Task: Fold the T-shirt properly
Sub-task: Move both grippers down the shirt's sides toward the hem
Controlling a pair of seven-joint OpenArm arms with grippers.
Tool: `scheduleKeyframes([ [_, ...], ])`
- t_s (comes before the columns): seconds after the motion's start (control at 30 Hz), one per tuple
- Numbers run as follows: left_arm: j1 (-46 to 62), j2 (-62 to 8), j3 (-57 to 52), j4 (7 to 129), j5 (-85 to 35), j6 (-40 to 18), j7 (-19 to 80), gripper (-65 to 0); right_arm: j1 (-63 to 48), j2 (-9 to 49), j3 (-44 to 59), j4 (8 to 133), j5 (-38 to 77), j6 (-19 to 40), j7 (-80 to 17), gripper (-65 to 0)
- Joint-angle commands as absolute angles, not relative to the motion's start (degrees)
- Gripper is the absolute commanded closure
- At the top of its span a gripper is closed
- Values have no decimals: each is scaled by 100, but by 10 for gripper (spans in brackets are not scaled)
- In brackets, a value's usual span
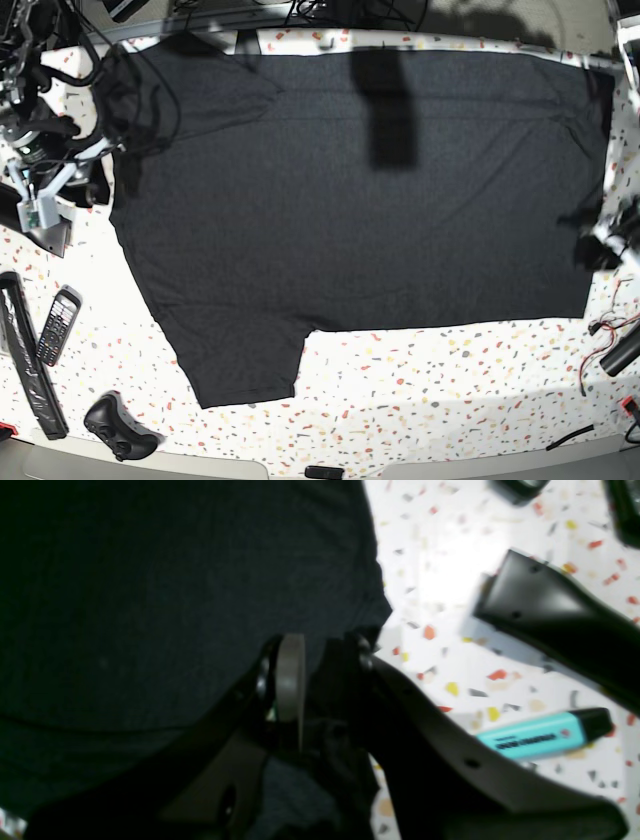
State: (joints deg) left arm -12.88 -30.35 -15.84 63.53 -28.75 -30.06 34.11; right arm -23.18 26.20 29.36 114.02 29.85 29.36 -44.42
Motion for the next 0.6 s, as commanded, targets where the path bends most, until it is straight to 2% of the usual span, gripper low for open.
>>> scheduleKeyframes([
  [0.0, -1702, -3159, -1459, 6104, -2838, -3004, 3210, -142, -2287, 2711, 2956, 11474, 3002, 2954, -4359, -138],
  [0.3, -4250, -3162, -620, 2526, -1715, -2982, 2110, -142, -2290, 2714, 2956, 11474, 3002, 2954, -4831, -138],
  [0.43, -4657, -3144, -620, 1728, -1507, -2985, 1787, -142, -2290, 2714, 2956, 11474, 3002, 2954, -4899, -138],
  [0.57, -4598, -3116, -620, 1415, -1166, -2947, 1564, -142, -2290, 2714, 2956, 11474, 3004, 2954, -5050, -138],
])
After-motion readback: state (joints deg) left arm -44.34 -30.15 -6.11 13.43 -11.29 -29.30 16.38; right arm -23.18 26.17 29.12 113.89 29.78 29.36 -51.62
